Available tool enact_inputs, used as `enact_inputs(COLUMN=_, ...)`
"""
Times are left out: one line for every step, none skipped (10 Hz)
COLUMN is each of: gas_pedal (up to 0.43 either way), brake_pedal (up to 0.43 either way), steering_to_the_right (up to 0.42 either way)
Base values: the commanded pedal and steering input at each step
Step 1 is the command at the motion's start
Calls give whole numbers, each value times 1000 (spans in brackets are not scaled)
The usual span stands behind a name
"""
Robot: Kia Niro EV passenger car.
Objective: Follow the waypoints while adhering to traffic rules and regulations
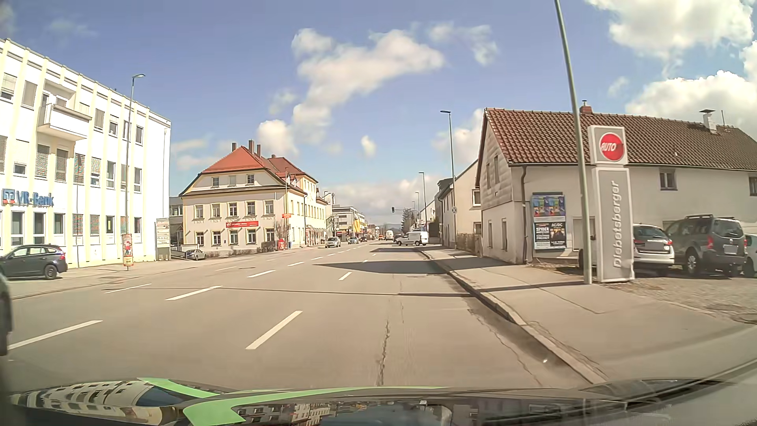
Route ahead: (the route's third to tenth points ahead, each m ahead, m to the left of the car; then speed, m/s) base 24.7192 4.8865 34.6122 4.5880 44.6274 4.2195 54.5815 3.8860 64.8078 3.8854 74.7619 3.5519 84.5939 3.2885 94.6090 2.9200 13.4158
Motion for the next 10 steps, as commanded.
enact_inputs(gas_pedal=87, brake_pedal=0, steering_to_the_right=-3)
enact_inputs(gas_pedal=87, brake_pedal=0, steering_to_the_right=-1)
enact_inputs(gas_pedal=87, brake_pedal=0, steering_to_the_right=-1)
enact_inputs(gas_pedal=98, brake_pedal=0, steering_to_the_right=-1)
enact_inputs(gas_pedal=98, brake_pedal=0, steering_to_the_right=-1)
enact_inputs(gas_pedal=98, brake_pedal=0, steering_to_the_right=0)
enact_inputs(gas_pedal=98, brake_pedal=0, steering_to_the_right=0)
enact_inputs(gas_pedal=98, brake_pedal=0, steering_to_the_right=0)
enact_inputs(gas_pedal=98, brake_pedal=0, steering_to_the_right=0)
enact_inputs(gas_pedal=98, brake_pedal=0, steering_to_the_right=0)
